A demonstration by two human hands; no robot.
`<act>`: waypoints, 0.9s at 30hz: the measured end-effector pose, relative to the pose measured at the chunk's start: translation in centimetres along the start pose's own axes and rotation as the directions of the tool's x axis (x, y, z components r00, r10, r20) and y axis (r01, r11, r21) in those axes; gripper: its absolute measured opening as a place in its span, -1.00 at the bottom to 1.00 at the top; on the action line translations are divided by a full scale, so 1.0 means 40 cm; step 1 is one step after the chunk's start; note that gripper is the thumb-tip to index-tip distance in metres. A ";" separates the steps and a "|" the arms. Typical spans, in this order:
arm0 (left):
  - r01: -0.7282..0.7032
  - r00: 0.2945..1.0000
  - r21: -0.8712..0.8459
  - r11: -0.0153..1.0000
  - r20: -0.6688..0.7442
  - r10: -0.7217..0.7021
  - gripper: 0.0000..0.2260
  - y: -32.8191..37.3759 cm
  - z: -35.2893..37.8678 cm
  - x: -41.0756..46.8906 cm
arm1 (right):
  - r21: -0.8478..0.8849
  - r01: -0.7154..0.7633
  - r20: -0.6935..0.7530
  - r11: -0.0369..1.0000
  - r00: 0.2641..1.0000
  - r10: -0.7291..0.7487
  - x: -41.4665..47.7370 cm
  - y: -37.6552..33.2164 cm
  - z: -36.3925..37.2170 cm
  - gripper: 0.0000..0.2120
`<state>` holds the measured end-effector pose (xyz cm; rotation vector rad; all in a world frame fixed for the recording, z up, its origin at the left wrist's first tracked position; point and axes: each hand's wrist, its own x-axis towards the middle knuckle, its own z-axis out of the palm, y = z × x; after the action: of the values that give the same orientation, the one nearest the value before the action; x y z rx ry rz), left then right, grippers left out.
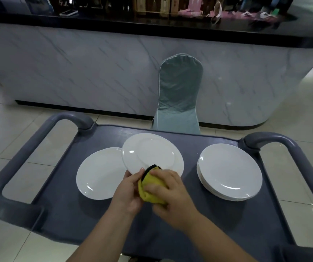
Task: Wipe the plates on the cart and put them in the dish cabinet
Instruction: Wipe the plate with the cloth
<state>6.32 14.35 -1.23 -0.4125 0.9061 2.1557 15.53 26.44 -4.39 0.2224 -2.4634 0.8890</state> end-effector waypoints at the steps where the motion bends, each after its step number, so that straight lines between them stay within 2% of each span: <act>1: 0.003 1.000 0.015 1.000 0.004 -0.003 -0.66 -0.003 0.004 -0.003 | 0.011 0.017 0.011 1.000 1.000 -0.018 -0.006 0.007 0.000 -0.57; 3: -0.027 0.999 -0.038 0.999 0.030 0.028 -0.59 -0.002 0.002 -0.004 | 0.082 -0.123 -0.083 0.989 0.988 0.129 -0.022 0.054 -0.029 -0.59; 5: -0.048 0.996 -0.095 0.994 0.068 0.055 -0.57 0.005 0.001 -0.007 | 0.158 -0.316 -0.175 0.936 0.924 0.341 -0.013 0.101 -0.086 -0.63; 6: -0.050 0.994 -0.087 0.995 0.096 0.059 -0.58 0.004 0.003 -0.009 | 0.169 -0.372 -0.202 0.913 0.893 0.402 0.016 0.124 -0.117 -0.66; 9: -0.083 0.981 0.093 0.992 0.185 0.065 -0.64 -0.008 0.018 -0.019 | 0.147 -0.520 -0.218 0.842 0.813 0.540 0.174 0.147 -0.184 -0.75; 11: -0.114 0.972 0.196 0.974 0.226 0.069 -0.63 -0.011 0.028 -0.026 | 0.066 -0.481 -0.213 0.874 0.849 0.483 0.258 0.112 -0.186 -0.71; 14: -0.122 0.967 0.194 0.973 0.246 0.072 -0.51 -0.001 0.031 -0.026 | -0.116 -0.179 -0.083 0.977 0.982 0.170 0.232 0.029 -0.138 -0.62; 16: -0.101 0.968 0.160 0.982 0.244 0.060 -0.42 0.005 0.018 -0.022 | -0.145 -0.010 0.036 0.989 0.999 0.016 0.132 0.011 -0.121 -0.62; 18: -0.079 0.976 0.161 0.984 0.214 0.043 -0.50 -0.002 0.004 -0.024 | -0.127 -0.038 0.030 0.991 0.999 0.042 0.035 0.054 -0.148 -0.64; 21: -0.041 0.977 0.216 0.976 0.212 -0.005 -0.57 -0.029 0.007 -0.039 | -0.090 -0.313 -0.161 0.945 0.941 0.297 0.018 0.150 -0.201 -0.63; 23: -0.041 0.974 0.259 0.965 0.226 -0.019 -0.56 -0.039 0.016 -0.045 | -0.095 -0.418 -0.244 0.904 0.890 0.386 0.084 0.155 -0.201 -0.59; 25: -0.065 0.975 0.287 0.956 0.223 -0.001 -0.54 -0.025 0.030 -0.042 | -0.123 -0.369 -0.221 0.921 0.915 0.337 0.141 0.107 -0.170 -0.61; 27: -0.104 0.975 0.280 0.955 0.216 0.043 -0.52 0.002 0.029 -0.031 | -0.162 -0.180 -0.086 0.970 0.982 0.168 0.128 0.060 -0.137 -0.63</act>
<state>7.09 14.51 0.26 -0.0070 1.1093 2.0435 12.59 31.88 0.52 -0.0850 -2.5026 0.7379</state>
